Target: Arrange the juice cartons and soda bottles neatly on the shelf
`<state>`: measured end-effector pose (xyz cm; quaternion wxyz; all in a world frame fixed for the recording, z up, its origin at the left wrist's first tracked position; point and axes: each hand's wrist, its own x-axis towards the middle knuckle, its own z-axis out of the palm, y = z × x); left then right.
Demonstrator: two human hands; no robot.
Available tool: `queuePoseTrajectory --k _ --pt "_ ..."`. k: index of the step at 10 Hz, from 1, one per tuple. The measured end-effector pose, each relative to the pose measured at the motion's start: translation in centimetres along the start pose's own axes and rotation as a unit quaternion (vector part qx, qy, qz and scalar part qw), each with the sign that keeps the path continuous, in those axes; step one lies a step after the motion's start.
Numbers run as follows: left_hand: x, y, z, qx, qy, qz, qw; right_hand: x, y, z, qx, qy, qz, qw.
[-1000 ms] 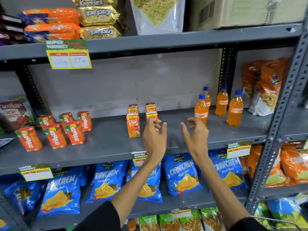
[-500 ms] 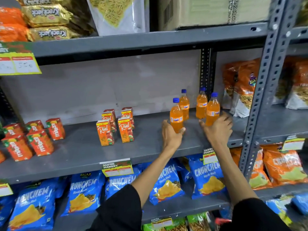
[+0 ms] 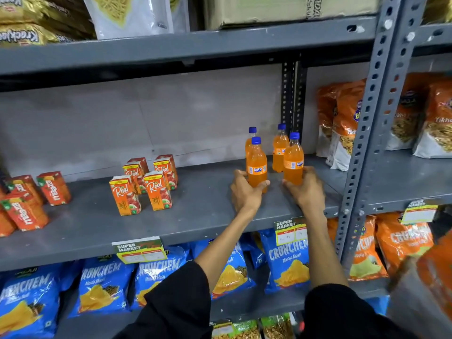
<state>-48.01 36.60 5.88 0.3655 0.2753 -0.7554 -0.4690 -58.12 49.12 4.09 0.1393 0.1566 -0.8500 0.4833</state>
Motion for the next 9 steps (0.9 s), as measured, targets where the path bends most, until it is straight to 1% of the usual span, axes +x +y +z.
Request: queuePoseTrajectory --k 2,5,7,8,9 --pt "0.2 0.2 0.4 0.015 0.008 0.004 1.000 -0.3 -0.5 -0.3 -0.003 0.004 0.019 1.000" --pt "0.4 -0.1 0.5 0.030 0.008 0.018 0.999 -0.5 -0.9 -0.4 -0.025 0.035 0.000 0.999" --pt "-0.1 0.3 -0.2 0.033 -0.022 0.009 0.999 -1.2 -1.7 -0.5 -0.043 0.026 0.010 0.999" --pt "-0.5 -0.2 -2.3 0.000 -0.061 0.019 0.998 -4.7 -2.7 -0.3 -0.013 0.083 -0.005 0.996" --pt "-1.6 -0.9 -4.4 0.008 -0.070 0.034 0.997 -8.1 -3.6 0.4 0.025 0.129 -0.052 0.990"
